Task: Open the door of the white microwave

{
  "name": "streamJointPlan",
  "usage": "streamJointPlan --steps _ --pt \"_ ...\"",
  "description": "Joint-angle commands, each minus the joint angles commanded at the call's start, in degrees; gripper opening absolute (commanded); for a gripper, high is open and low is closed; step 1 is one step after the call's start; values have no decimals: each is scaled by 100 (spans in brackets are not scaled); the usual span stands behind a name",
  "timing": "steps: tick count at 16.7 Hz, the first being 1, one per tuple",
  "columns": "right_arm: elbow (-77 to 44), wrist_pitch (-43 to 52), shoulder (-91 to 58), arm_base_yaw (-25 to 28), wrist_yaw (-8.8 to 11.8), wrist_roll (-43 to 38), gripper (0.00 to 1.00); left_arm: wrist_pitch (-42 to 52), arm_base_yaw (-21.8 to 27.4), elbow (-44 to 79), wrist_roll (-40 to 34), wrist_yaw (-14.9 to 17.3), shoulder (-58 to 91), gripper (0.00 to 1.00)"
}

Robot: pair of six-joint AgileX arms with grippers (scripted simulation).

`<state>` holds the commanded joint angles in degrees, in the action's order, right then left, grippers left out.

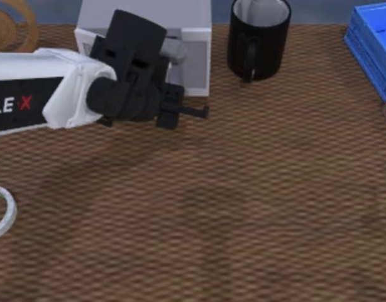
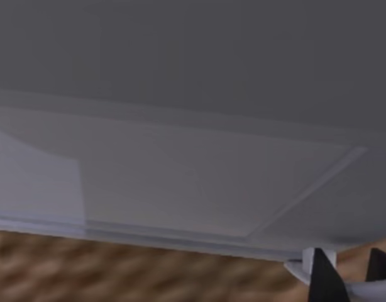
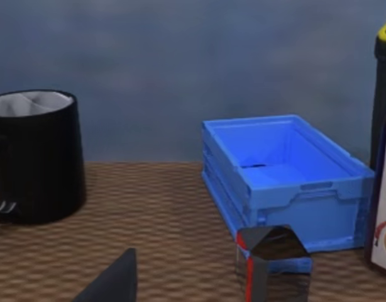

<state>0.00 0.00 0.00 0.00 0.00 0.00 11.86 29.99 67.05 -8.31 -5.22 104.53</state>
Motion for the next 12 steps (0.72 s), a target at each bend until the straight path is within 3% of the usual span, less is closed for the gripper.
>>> streamJointPlan --steps 12 --pt "0 0 0 0 0 0 100 1 43 20 -30 45 8 0"
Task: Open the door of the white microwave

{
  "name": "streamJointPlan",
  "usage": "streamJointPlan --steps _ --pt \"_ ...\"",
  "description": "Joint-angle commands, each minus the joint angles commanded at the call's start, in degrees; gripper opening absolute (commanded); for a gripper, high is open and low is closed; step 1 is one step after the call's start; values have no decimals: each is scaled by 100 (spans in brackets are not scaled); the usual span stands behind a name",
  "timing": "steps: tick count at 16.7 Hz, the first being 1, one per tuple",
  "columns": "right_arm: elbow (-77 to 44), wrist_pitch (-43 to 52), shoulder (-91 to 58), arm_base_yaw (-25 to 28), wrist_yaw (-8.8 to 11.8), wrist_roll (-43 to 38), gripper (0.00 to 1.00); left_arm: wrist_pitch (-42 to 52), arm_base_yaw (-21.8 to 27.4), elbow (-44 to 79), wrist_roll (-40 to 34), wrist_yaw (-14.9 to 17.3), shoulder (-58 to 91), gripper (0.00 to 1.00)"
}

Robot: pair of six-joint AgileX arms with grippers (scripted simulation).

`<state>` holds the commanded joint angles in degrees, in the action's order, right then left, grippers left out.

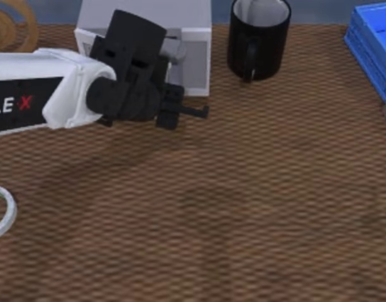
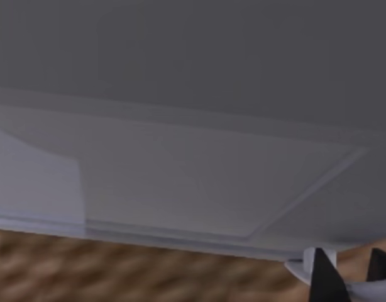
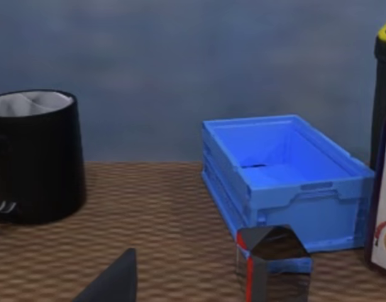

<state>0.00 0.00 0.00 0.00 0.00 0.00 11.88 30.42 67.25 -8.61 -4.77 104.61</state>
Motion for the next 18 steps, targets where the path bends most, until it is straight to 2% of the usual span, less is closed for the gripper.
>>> streamJointPlan --steps 7,18 --pt "0 0 0 0 0 0 100 -87 -182 -300 427 296 -228 0" --pt "0 0 0 0 0 0 100 -87 -183 -302 429 298 -228 0"
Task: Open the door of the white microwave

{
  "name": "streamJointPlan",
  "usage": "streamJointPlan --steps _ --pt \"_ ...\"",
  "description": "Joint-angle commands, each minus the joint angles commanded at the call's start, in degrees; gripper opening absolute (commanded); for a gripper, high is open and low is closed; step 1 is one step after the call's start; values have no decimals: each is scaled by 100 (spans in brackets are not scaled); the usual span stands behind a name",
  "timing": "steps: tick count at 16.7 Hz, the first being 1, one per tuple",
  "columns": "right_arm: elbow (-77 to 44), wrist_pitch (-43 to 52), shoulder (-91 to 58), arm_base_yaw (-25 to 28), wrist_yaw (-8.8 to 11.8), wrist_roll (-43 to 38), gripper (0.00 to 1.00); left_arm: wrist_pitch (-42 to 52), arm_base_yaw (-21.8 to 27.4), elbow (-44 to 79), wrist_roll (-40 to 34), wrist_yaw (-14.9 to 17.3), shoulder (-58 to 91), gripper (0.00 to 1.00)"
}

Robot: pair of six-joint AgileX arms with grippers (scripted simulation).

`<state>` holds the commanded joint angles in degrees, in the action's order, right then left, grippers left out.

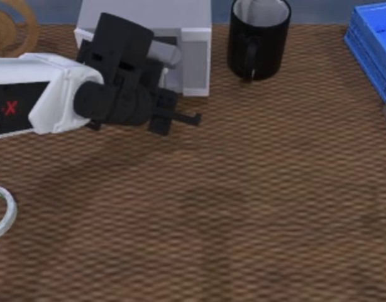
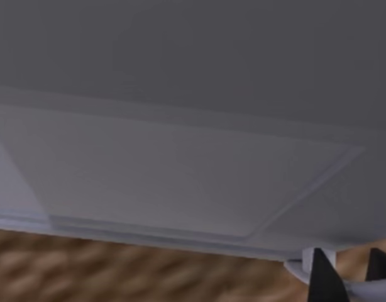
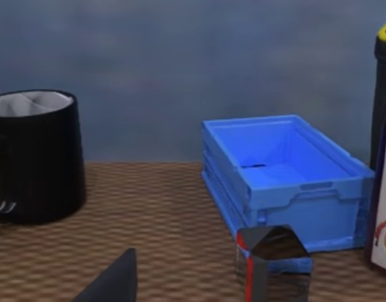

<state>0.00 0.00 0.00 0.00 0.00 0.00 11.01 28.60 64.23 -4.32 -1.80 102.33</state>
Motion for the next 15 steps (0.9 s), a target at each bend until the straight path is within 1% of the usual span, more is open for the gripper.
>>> streamJointPlan --steps 13,15 --pt "0 0 0 0 0 0 100 0 0 0 0 0 0 0" --pt "0 0 0 0 0 0 100 7 35 0 -12 56 4 0"
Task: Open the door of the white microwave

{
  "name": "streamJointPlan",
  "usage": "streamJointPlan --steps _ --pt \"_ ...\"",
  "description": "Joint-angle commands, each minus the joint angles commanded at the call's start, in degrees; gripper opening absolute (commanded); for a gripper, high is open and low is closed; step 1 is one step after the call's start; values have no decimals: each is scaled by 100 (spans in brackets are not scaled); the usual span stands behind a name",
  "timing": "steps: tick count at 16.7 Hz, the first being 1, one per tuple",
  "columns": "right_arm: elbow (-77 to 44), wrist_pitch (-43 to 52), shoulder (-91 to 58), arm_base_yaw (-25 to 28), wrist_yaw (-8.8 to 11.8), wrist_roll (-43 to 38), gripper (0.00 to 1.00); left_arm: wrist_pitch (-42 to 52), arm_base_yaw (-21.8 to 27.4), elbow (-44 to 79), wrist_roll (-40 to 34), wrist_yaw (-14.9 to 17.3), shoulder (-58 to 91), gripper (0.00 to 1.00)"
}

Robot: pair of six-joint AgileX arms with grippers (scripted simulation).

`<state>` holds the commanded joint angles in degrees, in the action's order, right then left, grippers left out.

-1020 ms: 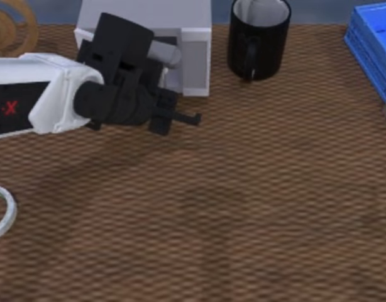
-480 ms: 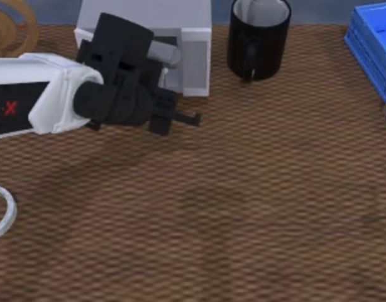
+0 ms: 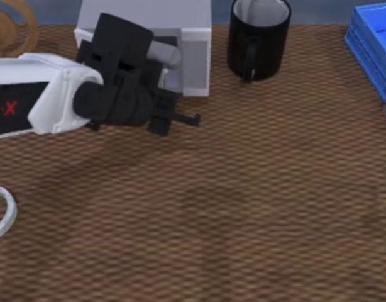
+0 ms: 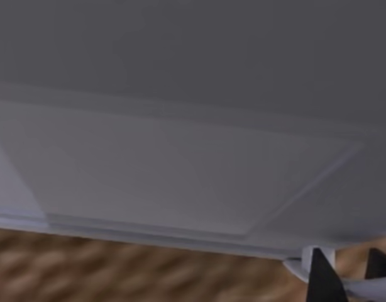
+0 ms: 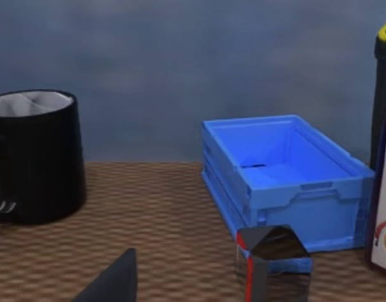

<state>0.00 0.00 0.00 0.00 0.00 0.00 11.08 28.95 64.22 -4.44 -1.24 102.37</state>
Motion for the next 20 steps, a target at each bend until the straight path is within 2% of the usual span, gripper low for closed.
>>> streamJointPlan --steps 6,20 --pt "0 0 0 0 0 0 100 -52 -201 -253 442 315 -214 0" --pt "0 0 0 0 0 0 100 -51 -202 -256 445 318 -214 0"
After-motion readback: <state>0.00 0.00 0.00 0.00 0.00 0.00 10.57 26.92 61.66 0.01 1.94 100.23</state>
